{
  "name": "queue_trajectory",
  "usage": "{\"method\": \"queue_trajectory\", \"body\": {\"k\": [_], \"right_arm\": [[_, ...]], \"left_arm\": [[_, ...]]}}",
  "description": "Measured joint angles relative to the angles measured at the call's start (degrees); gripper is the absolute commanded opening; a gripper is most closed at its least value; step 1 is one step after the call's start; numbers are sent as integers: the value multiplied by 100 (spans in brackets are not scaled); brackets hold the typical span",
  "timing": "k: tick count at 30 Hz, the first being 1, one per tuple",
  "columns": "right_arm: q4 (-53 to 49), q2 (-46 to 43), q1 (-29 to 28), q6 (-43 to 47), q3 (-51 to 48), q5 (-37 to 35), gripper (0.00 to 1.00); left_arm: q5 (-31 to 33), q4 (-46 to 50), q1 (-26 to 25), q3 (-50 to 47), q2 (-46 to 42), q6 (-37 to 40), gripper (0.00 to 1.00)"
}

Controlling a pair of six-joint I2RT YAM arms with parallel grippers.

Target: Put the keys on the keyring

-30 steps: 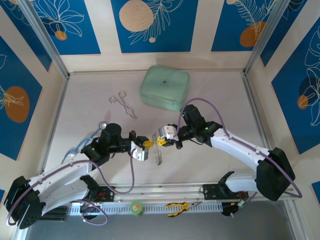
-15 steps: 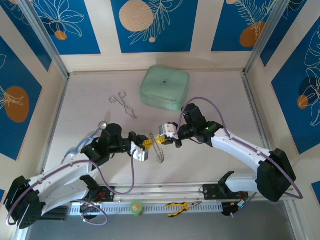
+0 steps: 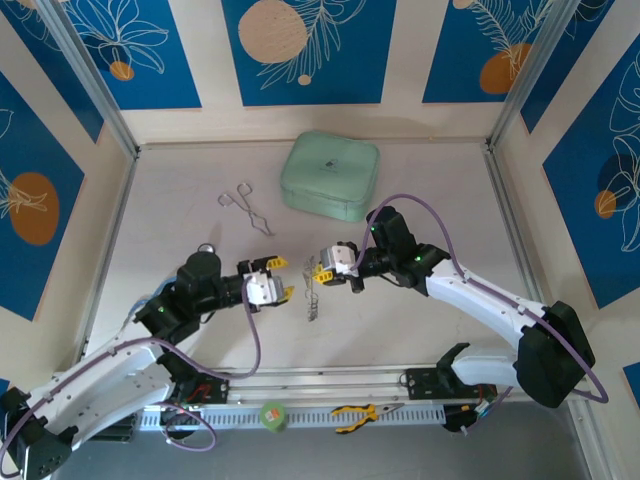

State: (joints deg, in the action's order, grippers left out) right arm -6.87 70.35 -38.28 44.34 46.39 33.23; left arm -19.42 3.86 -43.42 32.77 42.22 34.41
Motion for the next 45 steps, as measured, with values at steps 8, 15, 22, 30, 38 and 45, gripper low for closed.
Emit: {"method": "queue_trajectory", "body": {"k": [8,15,22,30,38,45], "right_arm": [[-4,0,-140,85,0,-48,0],[-13,0,-190,127,0,-120,0],[-17,0,-232,125,0,-131,0],[-13,20,-260,125,11,-138,0],[-17,85,-297,120,52,-177,0],[-46,138,-302,28,85,-247,3]], "left_arm": [[-328,415,0,538,1038,-1104,38],[-614,428,0,555,1250,-1298,30],[-671,393,0,555,1250,-1311,21],[-715,391,0,555,1257,-1296,12],[-719,387,0,555,1281,-1311,10],[-706,391,0,555,1342,-1344,0]]}}
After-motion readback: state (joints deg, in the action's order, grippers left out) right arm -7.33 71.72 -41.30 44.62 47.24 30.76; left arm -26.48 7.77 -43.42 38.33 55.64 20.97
